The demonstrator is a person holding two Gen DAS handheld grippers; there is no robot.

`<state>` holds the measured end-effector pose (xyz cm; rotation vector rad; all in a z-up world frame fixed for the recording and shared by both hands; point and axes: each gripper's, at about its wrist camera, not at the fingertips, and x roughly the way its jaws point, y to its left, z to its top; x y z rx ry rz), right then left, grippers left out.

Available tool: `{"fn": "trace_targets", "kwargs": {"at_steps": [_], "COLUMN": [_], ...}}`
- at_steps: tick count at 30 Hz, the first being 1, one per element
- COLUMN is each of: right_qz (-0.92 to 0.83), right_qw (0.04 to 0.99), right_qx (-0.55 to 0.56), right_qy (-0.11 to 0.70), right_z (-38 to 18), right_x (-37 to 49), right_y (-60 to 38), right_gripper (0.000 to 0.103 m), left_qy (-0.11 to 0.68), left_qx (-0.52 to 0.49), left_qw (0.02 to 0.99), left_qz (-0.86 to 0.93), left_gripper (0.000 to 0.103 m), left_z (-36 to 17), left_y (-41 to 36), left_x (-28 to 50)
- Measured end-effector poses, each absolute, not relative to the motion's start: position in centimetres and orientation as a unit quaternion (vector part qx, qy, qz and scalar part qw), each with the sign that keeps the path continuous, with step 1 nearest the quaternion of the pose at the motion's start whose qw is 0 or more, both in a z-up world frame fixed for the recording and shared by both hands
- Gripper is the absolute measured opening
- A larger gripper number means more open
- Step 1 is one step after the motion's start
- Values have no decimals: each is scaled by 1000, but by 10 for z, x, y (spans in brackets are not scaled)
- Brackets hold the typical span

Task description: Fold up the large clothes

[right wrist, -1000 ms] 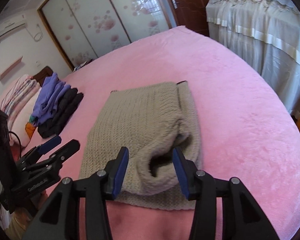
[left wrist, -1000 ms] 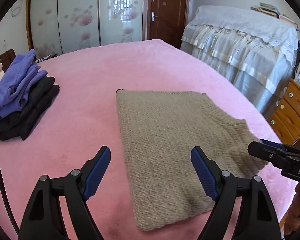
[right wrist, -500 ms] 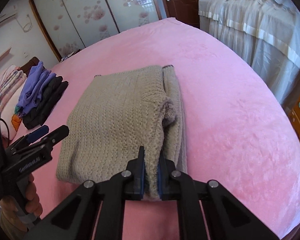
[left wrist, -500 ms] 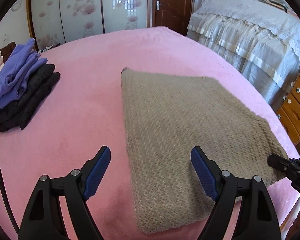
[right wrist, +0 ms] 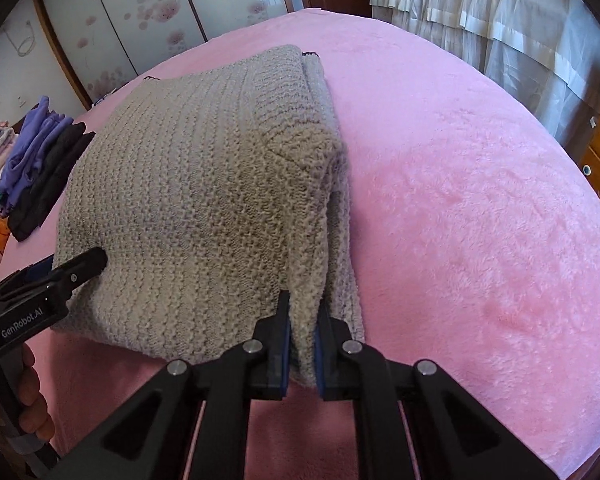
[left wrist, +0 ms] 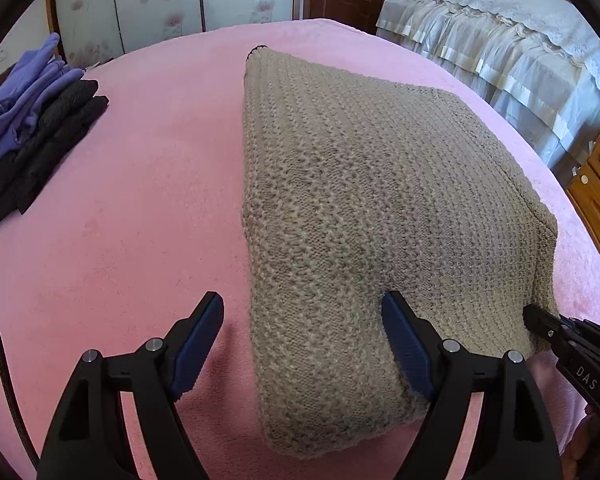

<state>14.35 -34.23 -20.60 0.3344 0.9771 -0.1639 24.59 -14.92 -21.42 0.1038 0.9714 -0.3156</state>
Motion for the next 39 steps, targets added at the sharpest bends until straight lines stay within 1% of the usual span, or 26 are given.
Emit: {"fn": "trace_targets", "kwargs": {"at_steps": [3, 8, 11, 13, 16, 18, 20, 21, 22, 23, 25, 26, 27, 28, 30, 32, 35, 39], "right_qz": [-73, -60, -53, -49, -49, -45, -42, -40, -38, -37, -36, -36, -38, -39, -34, -22, -14, -11], "right_qw": [865, 869, 869, 873, 884, 891, 899, 902, 906, 910, 919, 925, 928, 930, 928, 920, 896, 869], "right_qx": [166, 145, 143, 146, 138, 131, 121, 116, 109, 103, 88, 81, 74, 68, 61, 62, 82, 103], "right_qy": [468, 469, 471, 463, 445, 432, 420, 414, 408, 401, 381, 370, 363, 360, 367, 387, 437, 484], "right_z": [-201, -185, -171, -159, -136, -122, -104, -96, -87, -78, -58, -49, -43, -38, -38, -48, -84, -127], "right_x": [144, 146, 147, 143, 138, 134, 132, 133, 133, 134, 138, 142, 146, 152, 170, 192, 227, 252], "right_y": [-345, -341, -340, -340, -338, -337, -334, -333, -332, -331, -330, -330, -330, -332, -336, -343, -360, -379], "right_gripper": [8, 12, 21, 30, 35, 38, 41, 46, 54, 59, 76, 79, 85, 90, 95, 95, 95, 95], "left_qy": [461, 459, 462, 459, 442, 433, 425, 420, 415, 412, 404, 402, 400, 398, 404, 424, 455, 488], "left_qx": [52, 65, 70, 77, 82, 83, 86, 88, 92, 92, 85, 80, 77, 74, 71, 60, 42, 18], "left_qw": [873, 871, 867, 867, 875, 879, 884, 886, 888, 890, 894, 895, 896, 897, 894, 883, 866, 846], "left_qz": [-154, -160, -172, -178, -180, -180, -177, -175, -174, -173, -174, -175, -175, -174, -182, -194, -204, -215], "left_gripper": [80, 80, 82, 83, 83, 89, 92, 92, 92, 92, 94, 100, 102, 102, 102, 102, 102, 102], "left_z": [-208, -190, -176, -164, -140, -125, -110, -102, -92, -86, -70, -64, -60, -58, -60, -72, -99, -134], "left_y": [-149, -155, -159, -162, -164, -164, -163, -163, -162, -160, -156, -154, -154, -152, -155, -158, -160, -161], "left_x": [244, 239, 236, 234, 229, 227, 227, 228, 230, 234, 243, 249, 255, 260, 273, 291, 315, 336]}}
